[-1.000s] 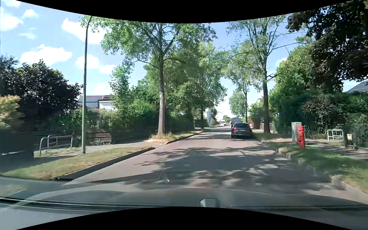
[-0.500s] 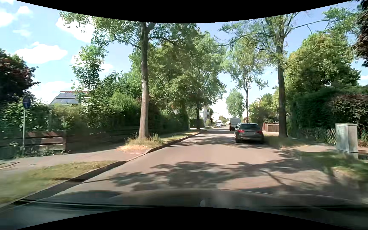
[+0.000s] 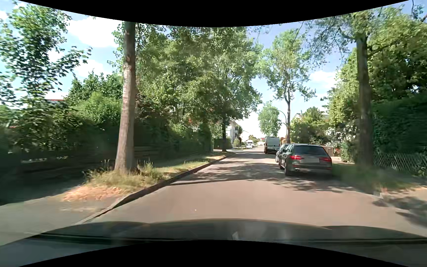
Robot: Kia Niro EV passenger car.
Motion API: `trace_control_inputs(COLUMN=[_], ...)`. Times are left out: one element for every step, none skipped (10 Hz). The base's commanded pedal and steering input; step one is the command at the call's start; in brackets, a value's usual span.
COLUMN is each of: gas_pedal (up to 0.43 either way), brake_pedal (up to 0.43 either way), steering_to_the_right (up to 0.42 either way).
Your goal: Follow the waypoints while adhering to traffic rules and regulations
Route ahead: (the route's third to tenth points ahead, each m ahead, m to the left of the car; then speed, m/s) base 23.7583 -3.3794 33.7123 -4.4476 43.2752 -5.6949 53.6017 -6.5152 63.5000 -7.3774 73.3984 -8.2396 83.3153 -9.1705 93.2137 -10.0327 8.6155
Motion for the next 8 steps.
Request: trace_control_inputs(gas_pedal=[0.079, 0.079, 0.079, 0.079, 0.079, 0.079, 0.079, 0.079], brake_pedal=[0.006, 0.006, 0.006, 0.006, 0.006, 0.006, 0.006, 0.006], steering_to_the_right=[0.035, 0.034, 0.035, 0.035, 0.035, 0.035, 0.035, 0.035])
